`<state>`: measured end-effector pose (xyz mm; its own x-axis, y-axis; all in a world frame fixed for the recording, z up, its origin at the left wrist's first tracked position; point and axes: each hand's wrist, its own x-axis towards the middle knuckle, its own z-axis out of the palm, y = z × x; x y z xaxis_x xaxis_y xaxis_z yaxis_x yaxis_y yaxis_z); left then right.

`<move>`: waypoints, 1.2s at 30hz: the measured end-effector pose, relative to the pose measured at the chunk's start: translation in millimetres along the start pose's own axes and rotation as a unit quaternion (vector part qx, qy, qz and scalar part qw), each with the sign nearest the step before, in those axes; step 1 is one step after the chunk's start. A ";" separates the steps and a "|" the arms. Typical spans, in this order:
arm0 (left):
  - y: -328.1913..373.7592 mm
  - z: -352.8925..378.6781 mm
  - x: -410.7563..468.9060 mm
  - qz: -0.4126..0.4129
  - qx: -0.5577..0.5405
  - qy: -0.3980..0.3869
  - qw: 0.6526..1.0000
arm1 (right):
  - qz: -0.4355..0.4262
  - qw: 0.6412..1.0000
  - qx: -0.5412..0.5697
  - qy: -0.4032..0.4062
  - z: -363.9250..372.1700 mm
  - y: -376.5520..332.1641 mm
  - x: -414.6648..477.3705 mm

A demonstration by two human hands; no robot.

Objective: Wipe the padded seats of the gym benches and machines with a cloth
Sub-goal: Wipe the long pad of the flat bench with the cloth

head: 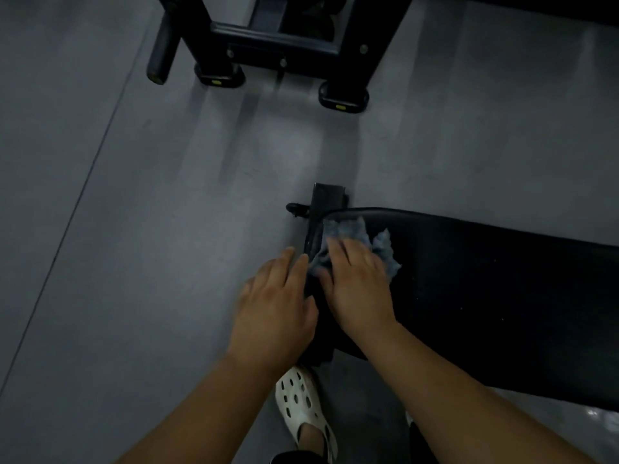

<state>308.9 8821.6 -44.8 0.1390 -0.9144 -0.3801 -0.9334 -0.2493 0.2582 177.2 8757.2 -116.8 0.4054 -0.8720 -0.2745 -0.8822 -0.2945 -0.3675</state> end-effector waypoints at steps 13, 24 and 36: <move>7.9 27.4 18.8 0.016 -0.025 -0.010 1.000 | -0.061 0.997 -0.052 0.018 15.1 66.0 -18.5; 4.2 37.8 29.9 0.013 -0.028 -0.013 0.999 | -0.134 0.984 -0.118 -0.007 22.5 69.1 -31.5; -3.2 40.7 20.1 0.029 -0.019 -0.032 0.999 | -0.108 0.987 -0.119 -0.017 24.0 69.0 -42.4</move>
<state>301.2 8816.9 -89.4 0.0631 -0.9057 -0.4192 -0.9258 -0.2100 0.3144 104.9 8783.2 -151.9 0.5941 -0.7668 -0.2433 -0.8042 -0.5590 -0.2020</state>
